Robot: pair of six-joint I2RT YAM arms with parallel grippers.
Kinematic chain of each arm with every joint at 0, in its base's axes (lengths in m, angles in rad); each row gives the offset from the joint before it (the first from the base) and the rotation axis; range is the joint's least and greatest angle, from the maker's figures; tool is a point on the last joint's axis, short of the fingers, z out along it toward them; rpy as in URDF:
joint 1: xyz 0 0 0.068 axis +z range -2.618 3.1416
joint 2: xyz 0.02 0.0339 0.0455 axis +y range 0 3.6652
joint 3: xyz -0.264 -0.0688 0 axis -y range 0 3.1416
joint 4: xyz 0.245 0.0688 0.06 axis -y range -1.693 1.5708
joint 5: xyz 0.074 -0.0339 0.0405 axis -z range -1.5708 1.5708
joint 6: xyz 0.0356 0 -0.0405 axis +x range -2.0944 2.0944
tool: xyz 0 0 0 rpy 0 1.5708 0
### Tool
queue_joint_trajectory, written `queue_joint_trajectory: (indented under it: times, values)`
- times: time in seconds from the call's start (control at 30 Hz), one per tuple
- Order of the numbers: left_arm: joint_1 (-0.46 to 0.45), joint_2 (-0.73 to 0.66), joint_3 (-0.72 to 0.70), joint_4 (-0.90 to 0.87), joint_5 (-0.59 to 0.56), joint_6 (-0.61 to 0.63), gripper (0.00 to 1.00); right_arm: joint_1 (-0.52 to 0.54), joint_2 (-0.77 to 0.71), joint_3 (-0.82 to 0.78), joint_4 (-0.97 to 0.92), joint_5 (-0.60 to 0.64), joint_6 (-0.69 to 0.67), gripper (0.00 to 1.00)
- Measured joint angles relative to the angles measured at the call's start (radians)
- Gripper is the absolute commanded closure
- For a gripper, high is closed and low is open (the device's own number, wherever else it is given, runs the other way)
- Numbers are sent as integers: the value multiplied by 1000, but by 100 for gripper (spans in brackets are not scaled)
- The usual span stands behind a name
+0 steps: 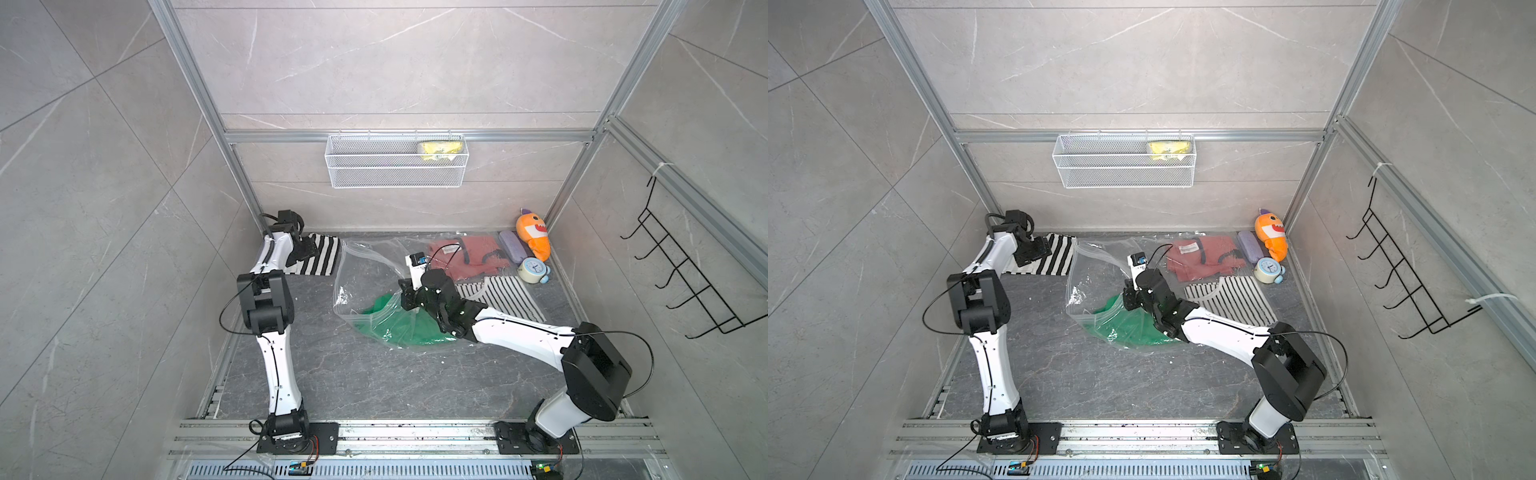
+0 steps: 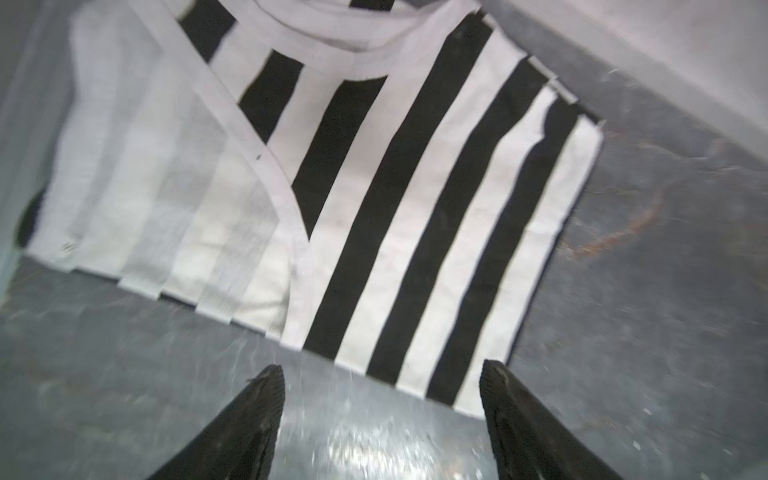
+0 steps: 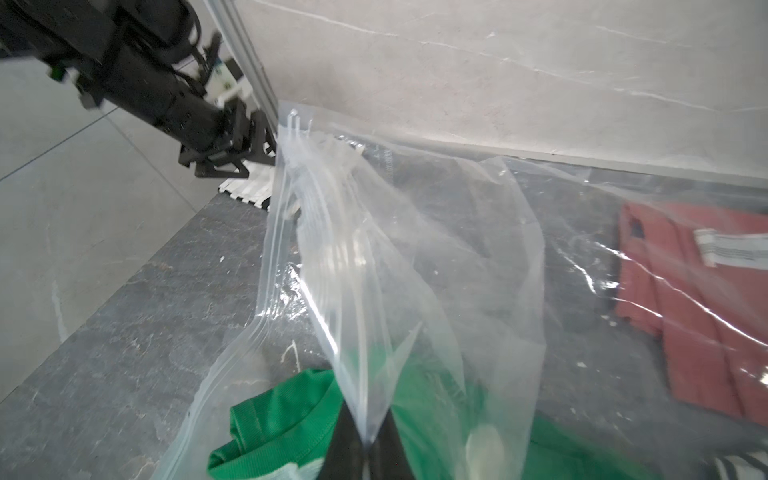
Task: Take the tank top out of the vacuum bag
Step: Move the tank top to the corner of the board, then take out the tank top from the vacuum bag.
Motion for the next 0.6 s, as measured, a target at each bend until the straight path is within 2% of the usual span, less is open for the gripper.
queue_joint_trajectory:
  times: [0.2, 0.3, 0.4, 0.6]
  values:
    - [-5, -565, -513, 193, 95, -92, 24, 67, 65, 51, -42, -107, -73, 100]
    - [-16, -766, -696, 226, 158, -127, 25, 92, 97, 71, -61, -145, -100, 100]
    - [-60, -863, -822, 218, 190, -145, 26, 103, 118, 72, -69, -182, -115, 100]
    - [-179, -904, -1051, 249, 297, -201, 27, 102, 140, 74, -59, -219, -101, 100]
